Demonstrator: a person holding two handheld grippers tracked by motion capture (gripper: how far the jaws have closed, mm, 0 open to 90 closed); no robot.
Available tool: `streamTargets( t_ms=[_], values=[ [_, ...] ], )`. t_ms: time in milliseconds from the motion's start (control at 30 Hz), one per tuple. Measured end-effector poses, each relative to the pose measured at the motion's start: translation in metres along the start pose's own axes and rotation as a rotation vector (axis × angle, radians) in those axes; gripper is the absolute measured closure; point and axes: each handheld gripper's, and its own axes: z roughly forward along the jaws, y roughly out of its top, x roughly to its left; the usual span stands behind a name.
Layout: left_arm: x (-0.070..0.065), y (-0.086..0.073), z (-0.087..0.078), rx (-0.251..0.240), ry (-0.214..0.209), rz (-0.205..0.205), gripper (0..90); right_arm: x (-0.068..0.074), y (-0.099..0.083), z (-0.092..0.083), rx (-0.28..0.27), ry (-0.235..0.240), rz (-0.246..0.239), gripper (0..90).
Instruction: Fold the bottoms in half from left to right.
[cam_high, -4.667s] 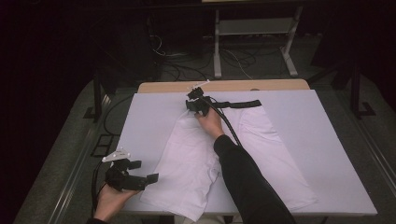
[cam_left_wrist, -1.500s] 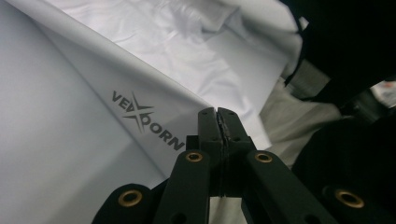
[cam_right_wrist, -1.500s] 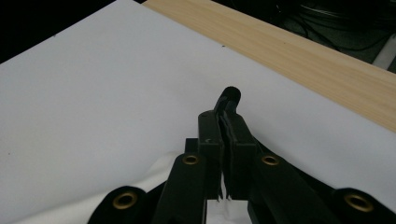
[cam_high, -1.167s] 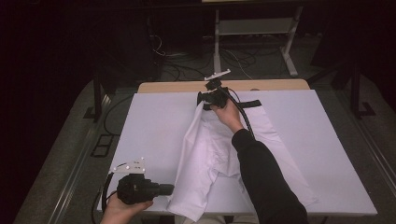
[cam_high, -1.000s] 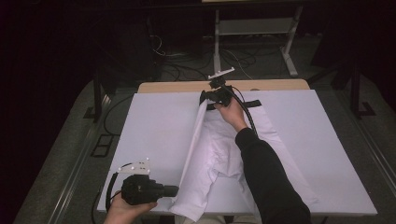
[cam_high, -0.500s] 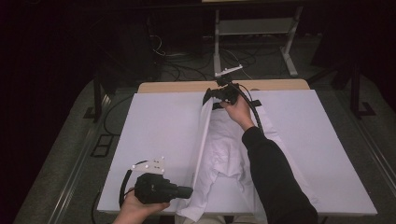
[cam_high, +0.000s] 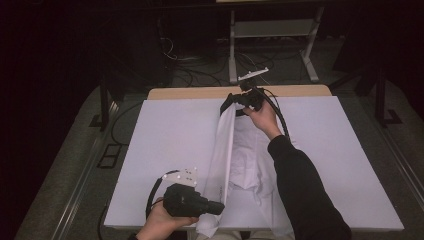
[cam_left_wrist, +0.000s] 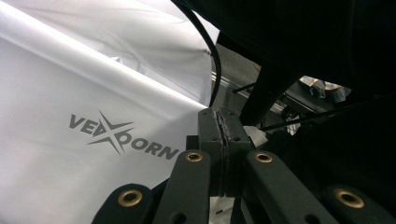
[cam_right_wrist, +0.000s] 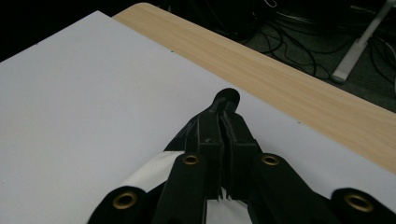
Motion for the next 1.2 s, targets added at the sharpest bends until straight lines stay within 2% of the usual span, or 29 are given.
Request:
streamTargets(
  t_ms=[233,367,667,1200],
  values=[
    [0.000,0.010,0.018,0.019,-0.034,0.017,88.0,-0.009,-0.004,-0.008,-0.008,-0.005,0.006,85.9],
    [-0.002,0.018,0.031,0.033,-0.052,0.035,88.0,-0.014,-0.009,-0.012,-0.008,-0.002,0.024,85.8],
    [-0.003,0.026,0.052,0.056,-0.084,0.039,88.0,-0.028,-0.019,-0.024,-0.009,-0.016,0.028,85.8],
    [-0.008,0.041,0.082,0.079,-0.129,0.057,88.0,-0.042,-0.027,-0.041,-0.003,-0.004,0.004,85.9]
  ],
)
